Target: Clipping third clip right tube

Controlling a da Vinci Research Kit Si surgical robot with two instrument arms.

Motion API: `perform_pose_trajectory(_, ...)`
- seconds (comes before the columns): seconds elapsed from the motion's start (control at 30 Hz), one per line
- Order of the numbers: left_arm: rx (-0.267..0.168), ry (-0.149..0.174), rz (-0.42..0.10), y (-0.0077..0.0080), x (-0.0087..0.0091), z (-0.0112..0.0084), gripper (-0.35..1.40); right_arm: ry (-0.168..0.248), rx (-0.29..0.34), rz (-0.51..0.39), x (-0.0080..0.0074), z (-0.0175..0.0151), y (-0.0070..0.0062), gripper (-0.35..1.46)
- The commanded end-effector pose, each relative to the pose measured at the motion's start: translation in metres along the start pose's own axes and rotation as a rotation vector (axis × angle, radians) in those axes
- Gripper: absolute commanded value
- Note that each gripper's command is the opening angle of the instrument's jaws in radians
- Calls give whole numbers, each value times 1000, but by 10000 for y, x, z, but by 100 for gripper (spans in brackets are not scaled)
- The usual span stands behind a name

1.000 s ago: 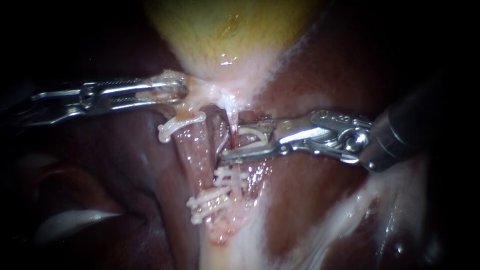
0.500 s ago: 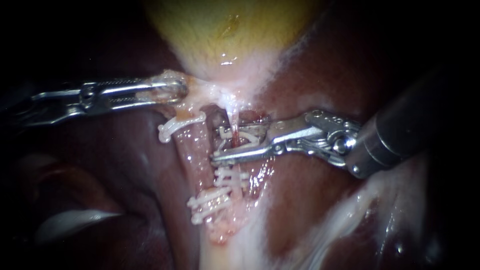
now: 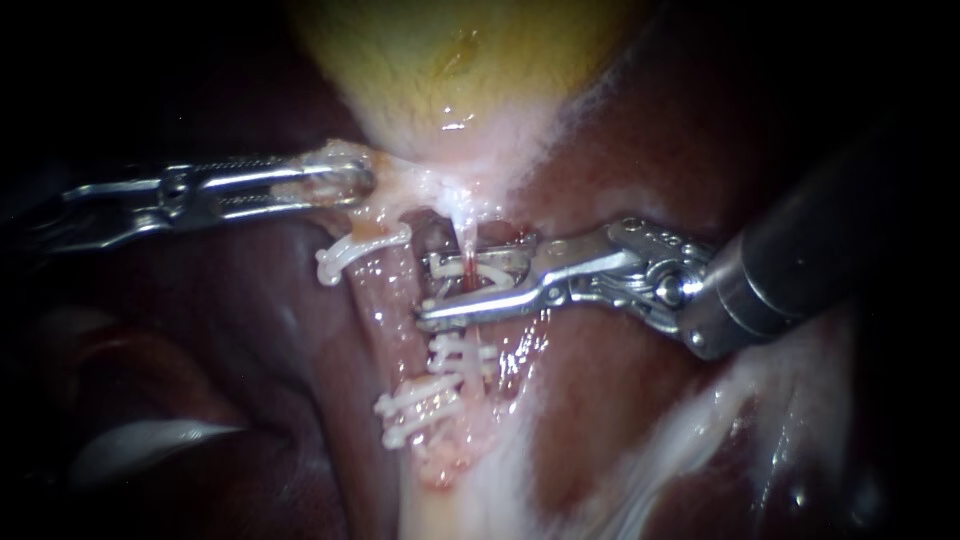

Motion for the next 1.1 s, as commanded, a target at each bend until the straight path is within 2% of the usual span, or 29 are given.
perform_pose_trajectory(0.03,0,0,0,0,0,0,-35,2,1,-1,1,0,-1,49)
perform_pose_trajectory(0.53,1,0,0,0,0,0,-35,47,79,18,17,-1,-21,49)
perform_pose_trajectory(1.1,1,0,0,0,0,0,-35,62,93,32,22,-2,-21,44)
